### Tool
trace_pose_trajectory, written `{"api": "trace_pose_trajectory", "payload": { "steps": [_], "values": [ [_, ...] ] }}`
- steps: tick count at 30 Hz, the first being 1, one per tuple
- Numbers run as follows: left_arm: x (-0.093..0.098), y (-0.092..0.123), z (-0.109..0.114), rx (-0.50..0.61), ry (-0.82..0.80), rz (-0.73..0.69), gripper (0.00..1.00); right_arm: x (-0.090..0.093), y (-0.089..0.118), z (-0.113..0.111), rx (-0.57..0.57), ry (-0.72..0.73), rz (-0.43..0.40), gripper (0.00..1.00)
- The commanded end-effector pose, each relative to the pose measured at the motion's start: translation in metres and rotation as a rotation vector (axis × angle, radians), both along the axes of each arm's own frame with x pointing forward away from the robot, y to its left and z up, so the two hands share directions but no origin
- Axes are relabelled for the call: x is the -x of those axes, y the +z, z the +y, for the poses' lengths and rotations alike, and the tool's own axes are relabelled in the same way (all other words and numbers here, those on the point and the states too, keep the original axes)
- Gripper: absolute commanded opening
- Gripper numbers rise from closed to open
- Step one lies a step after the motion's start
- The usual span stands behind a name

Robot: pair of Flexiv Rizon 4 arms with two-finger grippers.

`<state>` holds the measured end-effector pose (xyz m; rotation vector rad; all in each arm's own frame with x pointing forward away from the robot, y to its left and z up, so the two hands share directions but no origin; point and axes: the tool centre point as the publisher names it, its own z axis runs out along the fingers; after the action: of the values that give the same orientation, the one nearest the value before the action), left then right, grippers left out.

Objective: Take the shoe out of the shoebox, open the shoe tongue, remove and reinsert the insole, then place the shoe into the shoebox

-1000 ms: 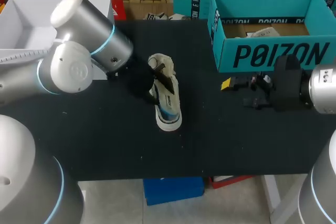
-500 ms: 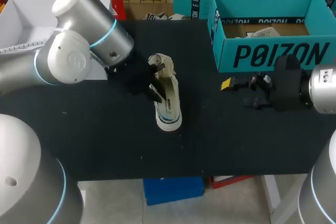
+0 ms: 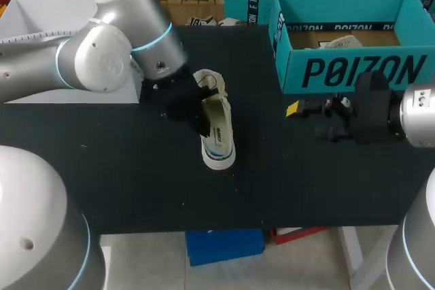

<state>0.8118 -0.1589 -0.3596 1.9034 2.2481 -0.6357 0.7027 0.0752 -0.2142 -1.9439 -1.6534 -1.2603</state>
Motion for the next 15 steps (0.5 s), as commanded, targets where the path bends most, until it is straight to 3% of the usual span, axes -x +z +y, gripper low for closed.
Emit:
{"api": "trace_pose_trajectory", "payload": {
  "steps": [1, 15],
  "values": [
    [-0.001, -0.003, -0.007, -0.048, -0.013, -0.001, 0.0, 0.0, 0.0, 0.001, 0.001, 0.0, 0.001, 1.0],
    [0.0, -0.026, -0.016, -0.101, -0.058, -0.011, 0.0, 0.0, 0.0, 0.001, 0.001, 0.0, 0.001, 1.0]
  ]
}}
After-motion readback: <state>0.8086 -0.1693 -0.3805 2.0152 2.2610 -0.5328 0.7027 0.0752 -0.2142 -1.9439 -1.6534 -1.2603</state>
